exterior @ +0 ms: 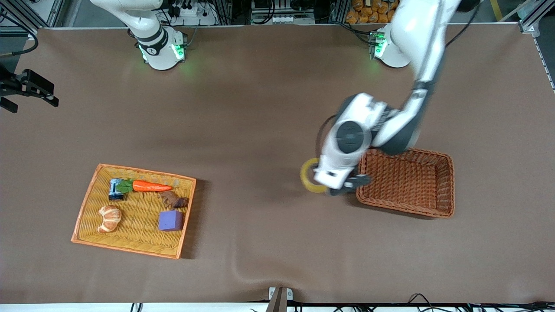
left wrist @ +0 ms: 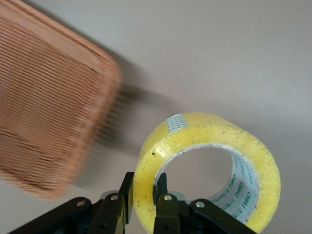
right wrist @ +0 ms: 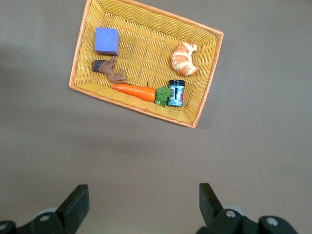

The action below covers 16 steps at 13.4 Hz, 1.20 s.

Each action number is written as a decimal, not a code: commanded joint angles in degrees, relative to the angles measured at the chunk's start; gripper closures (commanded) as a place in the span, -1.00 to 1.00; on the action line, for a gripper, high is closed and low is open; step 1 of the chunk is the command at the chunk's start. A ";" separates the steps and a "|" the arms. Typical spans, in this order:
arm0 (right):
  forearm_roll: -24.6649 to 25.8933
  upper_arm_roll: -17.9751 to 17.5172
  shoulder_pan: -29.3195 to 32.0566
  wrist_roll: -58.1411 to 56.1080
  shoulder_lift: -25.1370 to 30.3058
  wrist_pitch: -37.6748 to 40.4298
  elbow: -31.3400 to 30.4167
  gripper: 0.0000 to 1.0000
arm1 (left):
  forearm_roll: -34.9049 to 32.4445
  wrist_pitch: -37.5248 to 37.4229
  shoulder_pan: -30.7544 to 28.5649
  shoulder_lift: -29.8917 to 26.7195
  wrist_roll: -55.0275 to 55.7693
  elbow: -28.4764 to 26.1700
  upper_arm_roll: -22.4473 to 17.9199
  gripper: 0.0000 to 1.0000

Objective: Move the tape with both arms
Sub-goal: 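Carry the tape into the brown basket with the left gripper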

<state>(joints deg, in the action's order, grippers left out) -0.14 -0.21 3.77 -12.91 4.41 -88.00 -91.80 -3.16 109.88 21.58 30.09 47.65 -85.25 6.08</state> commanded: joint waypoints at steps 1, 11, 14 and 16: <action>1.11 -0.94 1.07 1.39 -0.37 2.13 1.37 -1.00 | -1.58 1.91 -7.84 -7.49 -6.75 -10.97 1.13 1.00; 0.49 -0.41 2.39 2.45 -0.19 5.12 1.63 -1.00 | -4.22 14.84 -17.62 -11.19 -13.63 -30.07 1.13 -0.99; 0.32 -0.85 2.12 2.45 -0.37 5.47 2.07 -1.00 | -4.31 8.37 -17.54 -14.43 -13.72 -24.56 1.13 -1.00; 0.23 -0.76 2.12 2.45 -0.37 5.47 2.24 -1.00 | -4.31 -2.68 -17.54 -15.93 -15.56 -13.69 1.22 -1.00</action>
<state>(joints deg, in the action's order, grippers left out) 0.07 -0.15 5.09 -11.35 4.41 -83.70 -91.04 -6.04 117.00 4.26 17.08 33.71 -107.52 6.93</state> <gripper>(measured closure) 0.000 0.207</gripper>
